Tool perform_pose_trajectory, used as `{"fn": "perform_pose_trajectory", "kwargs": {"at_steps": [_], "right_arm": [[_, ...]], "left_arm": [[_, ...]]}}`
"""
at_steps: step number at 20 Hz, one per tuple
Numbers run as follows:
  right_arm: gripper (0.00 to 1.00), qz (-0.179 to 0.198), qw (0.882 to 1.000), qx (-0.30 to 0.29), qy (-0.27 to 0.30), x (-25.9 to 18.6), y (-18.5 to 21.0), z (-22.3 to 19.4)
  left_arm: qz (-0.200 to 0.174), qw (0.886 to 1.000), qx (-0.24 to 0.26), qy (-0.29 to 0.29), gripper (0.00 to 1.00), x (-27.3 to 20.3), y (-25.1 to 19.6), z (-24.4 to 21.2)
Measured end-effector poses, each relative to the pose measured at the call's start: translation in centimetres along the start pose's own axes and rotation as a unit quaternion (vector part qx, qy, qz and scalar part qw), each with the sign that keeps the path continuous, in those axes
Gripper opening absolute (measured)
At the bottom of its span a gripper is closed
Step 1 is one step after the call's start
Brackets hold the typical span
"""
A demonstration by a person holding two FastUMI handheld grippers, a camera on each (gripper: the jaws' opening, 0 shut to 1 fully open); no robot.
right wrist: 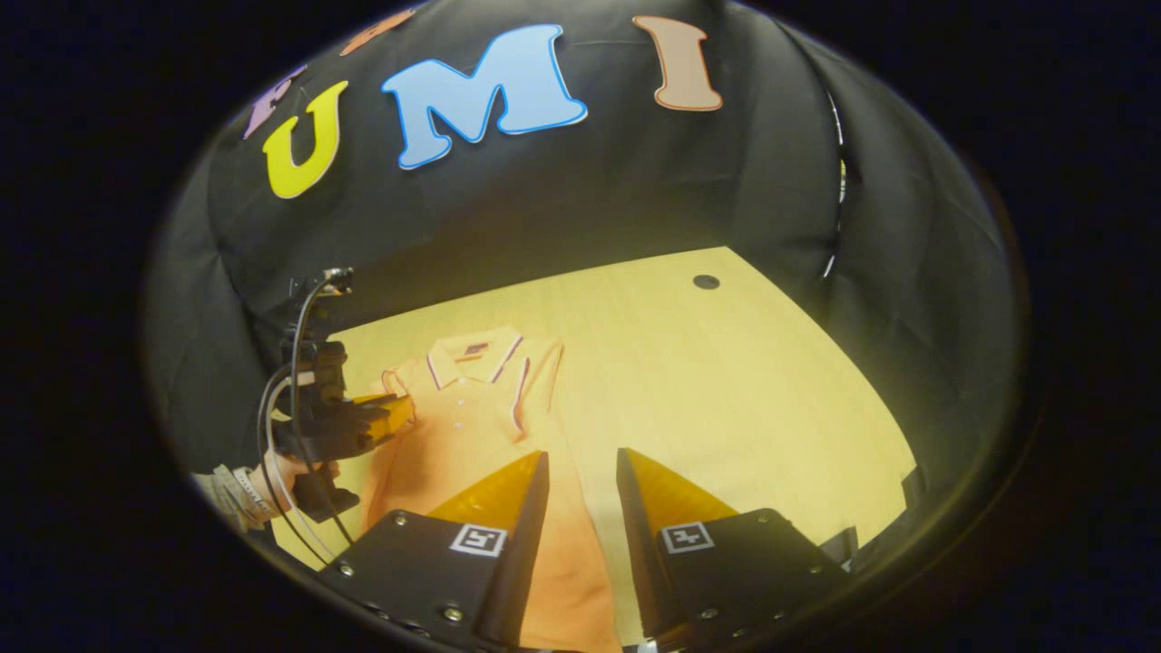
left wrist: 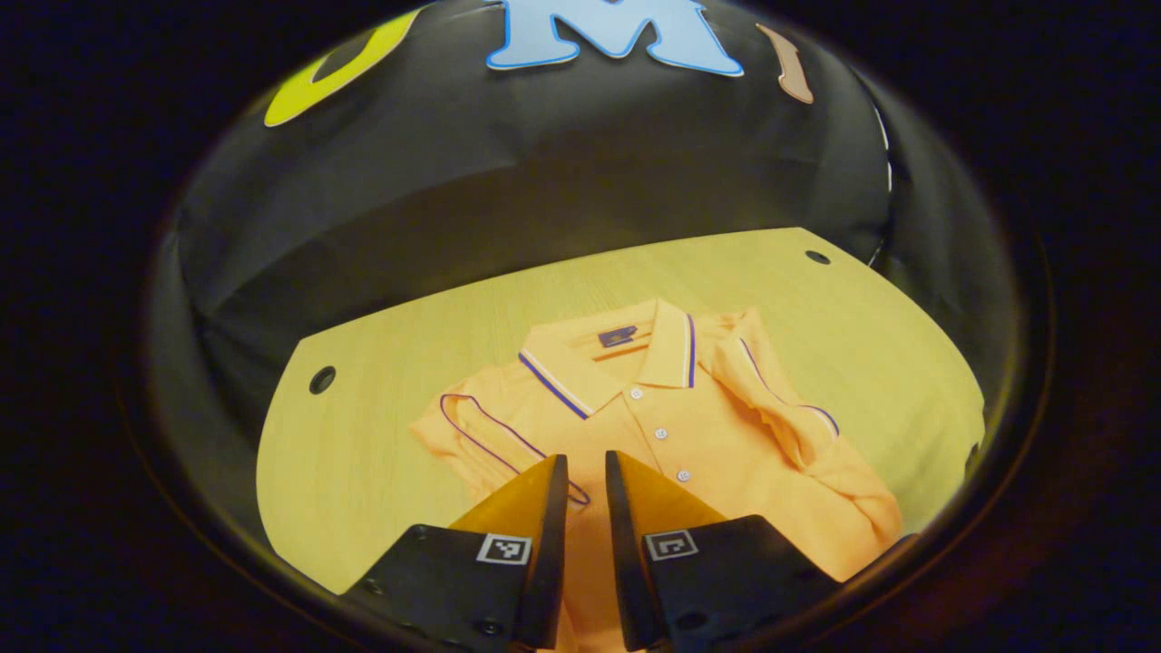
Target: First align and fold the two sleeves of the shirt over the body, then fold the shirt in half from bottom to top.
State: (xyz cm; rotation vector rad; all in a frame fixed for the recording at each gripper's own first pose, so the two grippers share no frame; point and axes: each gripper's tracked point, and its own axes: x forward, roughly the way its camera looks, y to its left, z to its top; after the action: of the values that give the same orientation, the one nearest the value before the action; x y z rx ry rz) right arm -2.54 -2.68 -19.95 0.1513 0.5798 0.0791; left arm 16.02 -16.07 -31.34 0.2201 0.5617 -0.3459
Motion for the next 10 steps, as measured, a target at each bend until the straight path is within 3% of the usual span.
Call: {"fn": "perform_pose_trajectory", "kwargs": {"at_steps": [1,2,3,5,8,10], "right_arm": [[0.54,0.0,1.0,-0.005,0.003,0.3,0.1,-0.3],[0.57,0.005,1.0,-0.011,0.007,0.4,0.4,-0.6],[0.61,0.008,1.0,-0.017,0.011,0.7,0.7,-1.0],[0.64,0.022,0.999,-0.029,0.023,1.0,1.5,-1.9],[0.78,0.031,0.997,-0.047,0.043,1.3,2.2,-3.6],[0.78,0.038,0.996,-0.054,0.056,1.5,2.7,-4.8]], "left_arm": [[0.003,1.0,-0.002,-0.001,0.33,-0.6,0.2,-0.1],[0.0,1.0,-0.007,-0.001,0.37,-1.0,0.3,-0.3],[-0.006,1.0,-0.016,0.0,0.59,-1.7,0.1,-0.3],[-0.007,1.0,-0.028,-0.003,0.89,-3.1,0.0,-0.8],[-0.004,0.999,-0.035,-0.007,0.92,-5.6,0.1,-1.5],[-0.002,0.999,-0.038,-0.006,0.86,-7.2,0.2,-2.5]]}}
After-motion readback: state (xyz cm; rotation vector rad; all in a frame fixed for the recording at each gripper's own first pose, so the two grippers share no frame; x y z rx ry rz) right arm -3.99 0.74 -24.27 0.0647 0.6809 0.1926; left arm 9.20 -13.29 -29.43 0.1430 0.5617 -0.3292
